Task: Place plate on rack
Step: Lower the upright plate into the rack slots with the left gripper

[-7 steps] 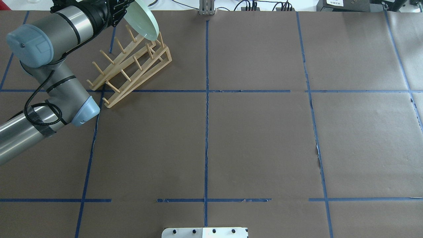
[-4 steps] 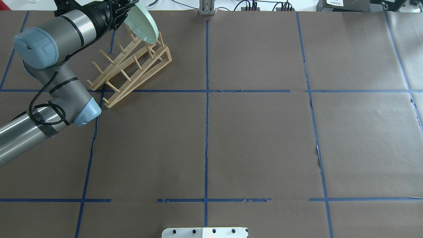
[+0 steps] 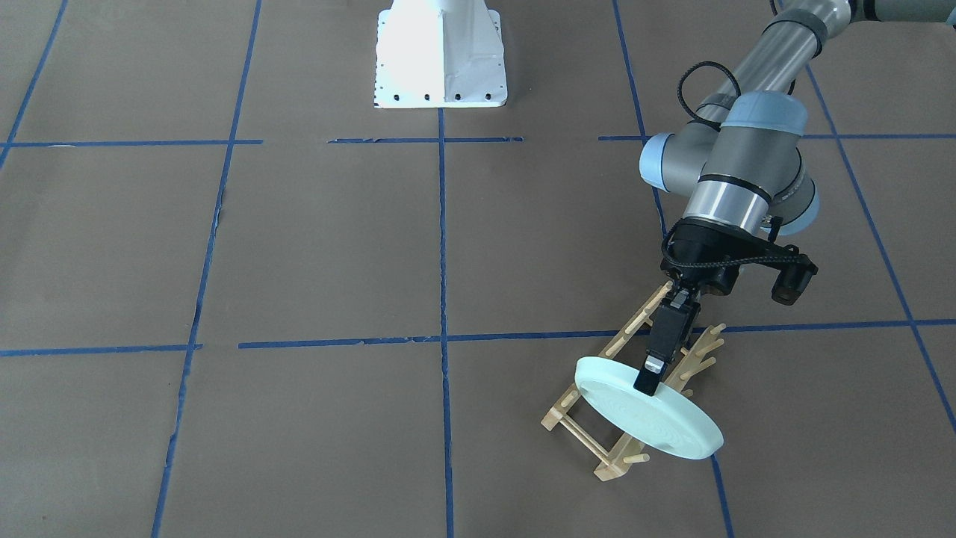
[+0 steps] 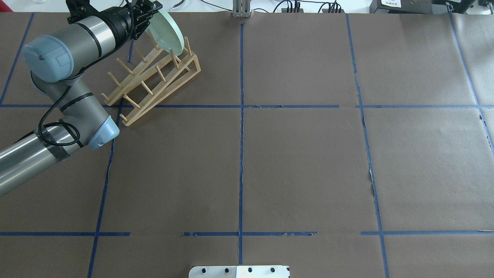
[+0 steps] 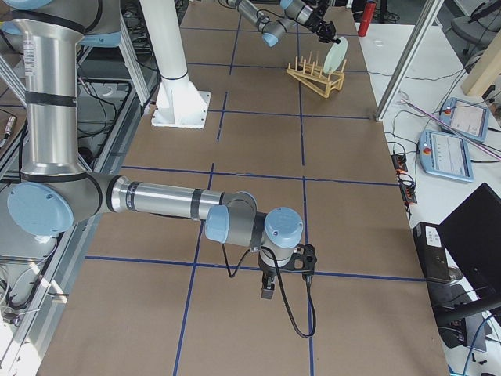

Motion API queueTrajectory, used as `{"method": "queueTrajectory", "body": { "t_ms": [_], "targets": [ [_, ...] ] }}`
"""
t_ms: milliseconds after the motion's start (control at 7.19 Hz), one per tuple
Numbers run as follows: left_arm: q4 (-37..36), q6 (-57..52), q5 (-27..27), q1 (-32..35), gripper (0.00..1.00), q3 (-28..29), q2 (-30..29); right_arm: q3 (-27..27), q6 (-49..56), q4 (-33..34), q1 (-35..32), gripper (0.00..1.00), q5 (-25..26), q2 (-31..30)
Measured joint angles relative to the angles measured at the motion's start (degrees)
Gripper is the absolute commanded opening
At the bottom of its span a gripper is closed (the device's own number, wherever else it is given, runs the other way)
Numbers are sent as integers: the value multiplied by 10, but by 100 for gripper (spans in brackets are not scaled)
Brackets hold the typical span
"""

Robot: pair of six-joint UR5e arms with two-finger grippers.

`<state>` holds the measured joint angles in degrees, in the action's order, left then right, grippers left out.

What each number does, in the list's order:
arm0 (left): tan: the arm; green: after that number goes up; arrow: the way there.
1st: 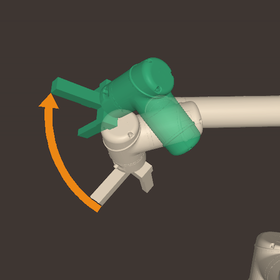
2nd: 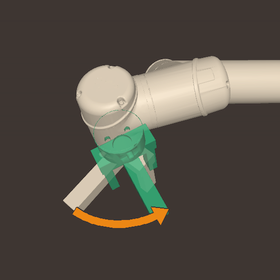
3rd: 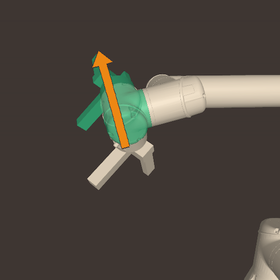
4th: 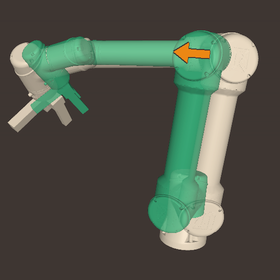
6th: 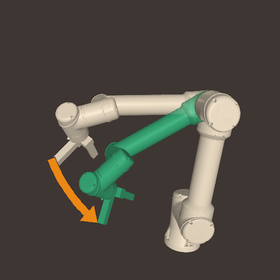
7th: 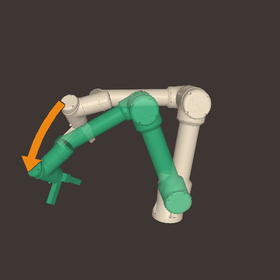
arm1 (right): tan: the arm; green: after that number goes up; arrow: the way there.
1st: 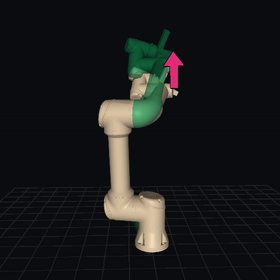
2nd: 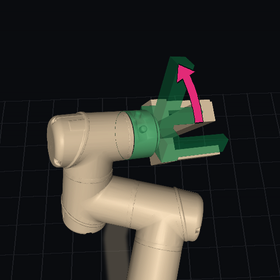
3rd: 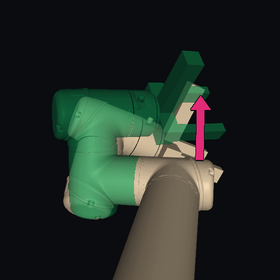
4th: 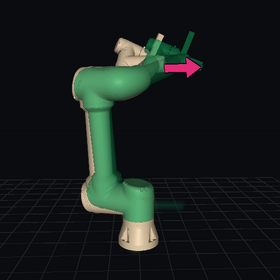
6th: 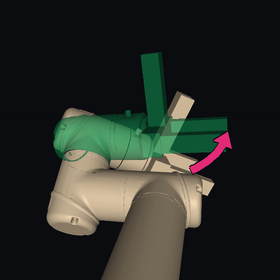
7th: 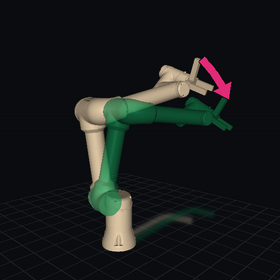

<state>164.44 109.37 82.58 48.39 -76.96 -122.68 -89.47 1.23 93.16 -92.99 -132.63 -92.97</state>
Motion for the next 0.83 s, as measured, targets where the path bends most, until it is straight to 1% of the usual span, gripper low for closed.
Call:
{"method": "queueTrajectory", "body": {
  "t_ms": [696,835],
  "targets": [
    [-1,-8,1,-10,100,5,2,0,0,0,0,100,0,0],
    [-2,-27,4,-8,100,4,2,0,0,0,0,100,0,0]
  ]
}}
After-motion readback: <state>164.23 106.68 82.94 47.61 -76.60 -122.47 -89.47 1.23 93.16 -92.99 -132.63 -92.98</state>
